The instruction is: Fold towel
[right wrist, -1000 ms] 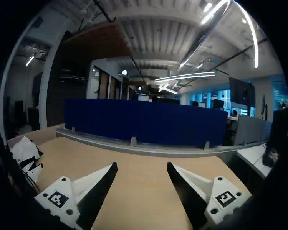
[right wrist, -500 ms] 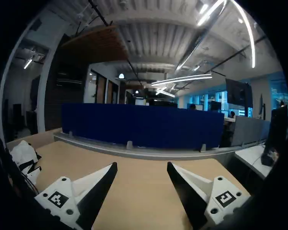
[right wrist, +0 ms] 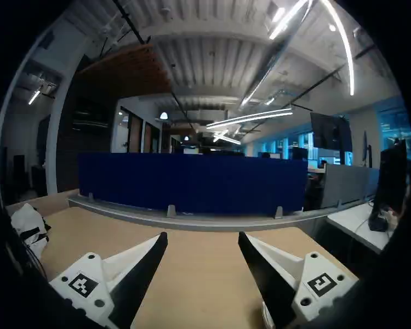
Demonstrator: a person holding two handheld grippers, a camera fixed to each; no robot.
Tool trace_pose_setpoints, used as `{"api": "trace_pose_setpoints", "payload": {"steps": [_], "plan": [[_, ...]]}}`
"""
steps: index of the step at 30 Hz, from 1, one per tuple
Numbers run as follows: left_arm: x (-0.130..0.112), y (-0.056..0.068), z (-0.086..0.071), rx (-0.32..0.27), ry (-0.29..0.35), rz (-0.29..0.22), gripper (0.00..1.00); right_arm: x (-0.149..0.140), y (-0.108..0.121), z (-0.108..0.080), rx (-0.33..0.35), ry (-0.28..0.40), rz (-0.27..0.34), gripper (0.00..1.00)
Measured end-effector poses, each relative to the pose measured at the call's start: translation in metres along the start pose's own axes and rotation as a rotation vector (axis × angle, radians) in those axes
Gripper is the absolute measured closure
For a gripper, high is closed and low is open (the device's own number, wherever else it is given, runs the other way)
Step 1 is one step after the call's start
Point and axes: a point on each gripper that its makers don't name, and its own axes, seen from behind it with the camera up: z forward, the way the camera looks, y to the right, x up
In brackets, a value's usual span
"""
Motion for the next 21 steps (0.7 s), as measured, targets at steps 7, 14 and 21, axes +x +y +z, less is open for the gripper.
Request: {"api": "trace_pose_setpoints", "payload": {"steps": [7, 14, 21], "plan": [[0.0, 0.0, 0.0, 0.0, 0.0, 0.0, 0.06, -0.029, 0.014, 0.0, -0.028, 0.011, 0.01, 0.0], [0.0, -0.001, 0.0, 0.0, 0.0, 0.0, 0.06, -0.05, 0.03, 0.004, -0.049, 0.019, 0.033, 0.0], [0.0, -0.001, 0.0, 0.0, 0.0, 0.0, 0.06, -0.09, 0.038, 0.008, -0.043, 0.008, 0.053, 0.0]]}}
